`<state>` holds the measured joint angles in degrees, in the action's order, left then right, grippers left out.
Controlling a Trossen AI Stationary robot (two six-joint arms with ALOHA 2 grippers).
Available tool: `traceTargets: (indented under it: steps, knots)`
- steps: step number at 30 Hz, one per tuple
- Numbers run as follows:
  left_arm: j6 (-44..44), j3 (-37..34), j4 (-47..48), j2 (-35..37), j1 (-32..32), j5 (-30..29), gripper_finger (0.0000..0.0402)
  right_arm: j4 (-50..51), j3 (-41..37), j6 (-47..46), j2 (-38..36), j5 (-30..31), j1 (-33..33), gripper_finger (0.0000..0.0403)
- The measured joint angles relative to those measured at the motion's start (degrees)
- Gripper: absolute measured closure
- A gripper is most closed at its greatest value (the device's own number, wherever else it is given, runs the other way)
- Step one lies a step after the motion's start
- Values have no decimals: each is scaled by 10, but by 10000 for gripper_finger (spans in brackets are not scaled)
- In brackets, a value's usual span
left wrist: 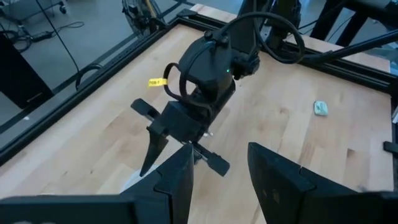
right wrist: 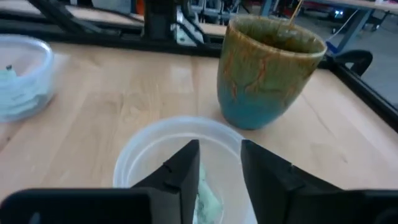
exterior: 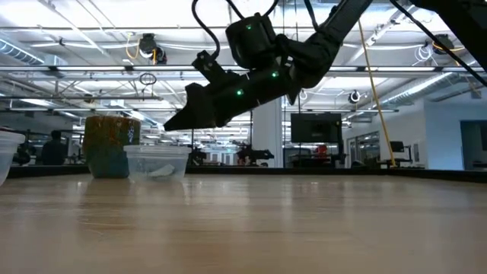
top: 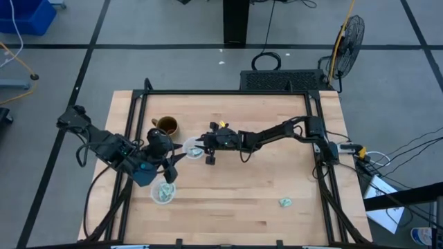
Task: Pick and place Stevia / Truvia into bins
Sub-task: Put the stevia packet into the bottom transparent container
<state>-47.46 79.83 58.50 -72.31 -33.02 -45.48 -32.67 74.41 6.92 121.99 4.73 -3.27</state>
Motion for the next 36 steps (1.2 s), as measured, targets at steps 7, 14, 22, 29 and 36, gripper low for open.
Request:
traceTargets:
  steps: [7, 14, 22, 29, 36]
  knots:
    - [1, 0, 0, 0, 0, 0, 243, 54, -1, 6, -53, -3, 21, 274]
    - [2, 0, 0, 0, 0, -1, 243, 346, 0, 15, -202, -4, 65, 286]
    - [8, -1, -2, -5, 18, 0, 243, 621, 0, -112, -360, -4, 127, 292]
    - [14, -29, -18, -11, 48, 5, 243, 685, -76, -241, -466, -5, 222, 293]
    - [71, -90, -133, -11, 73, 10, 243, 640, -234, -393, -566, 21, 338, 298]
